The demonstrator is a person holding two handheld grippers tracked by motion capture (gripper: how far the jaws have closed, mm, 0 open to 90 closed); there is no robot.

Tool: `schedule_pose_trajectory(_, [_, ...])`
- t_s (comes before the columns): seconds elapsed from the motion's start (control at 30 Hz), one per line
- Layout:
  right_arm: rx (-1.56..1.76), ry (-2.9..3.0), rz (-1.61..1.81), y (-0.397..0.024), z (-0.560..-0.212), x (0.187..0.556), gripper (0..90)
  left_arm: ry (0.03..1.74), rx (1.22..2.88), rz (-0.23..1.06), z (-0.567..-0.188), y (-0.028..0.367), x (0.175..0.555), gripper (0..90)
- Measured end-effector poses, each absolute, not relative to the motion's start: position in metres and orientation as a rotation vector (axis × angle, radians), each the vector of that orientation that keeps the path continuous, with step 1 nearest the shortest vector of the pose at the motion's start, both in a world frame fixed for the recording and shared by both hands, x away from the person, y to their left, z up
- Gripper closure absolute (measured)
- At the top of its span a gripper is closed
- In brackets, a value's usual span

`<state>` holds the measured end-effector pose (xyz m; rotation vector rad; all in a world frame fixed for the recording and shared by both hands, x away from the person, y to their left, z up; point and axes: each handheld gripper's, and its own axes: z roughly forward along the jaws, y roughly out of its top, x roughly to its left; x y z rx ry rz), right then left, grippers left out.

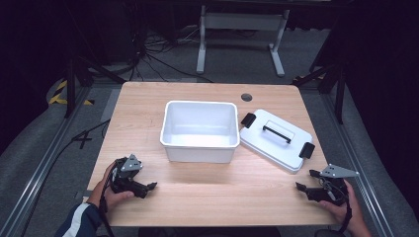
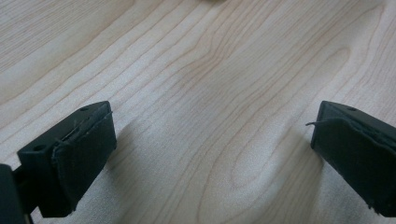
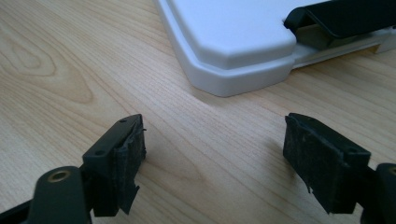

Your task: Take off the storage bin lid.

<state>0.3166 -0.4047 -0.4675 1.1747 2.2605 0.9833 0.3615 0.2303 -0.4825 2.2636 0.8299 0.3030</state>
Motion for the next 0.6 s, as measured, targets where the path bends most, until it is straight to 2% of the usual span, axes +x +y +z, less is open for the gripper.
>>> schedule_pose_trajectory(0.6, [1.183, 2.255, 0.981, -0.4046, -0.4676, 0.3164, 20.5, 0.831, 2.264, 0.310, -0.4823, 0.2307, 0.3615, 0.5])
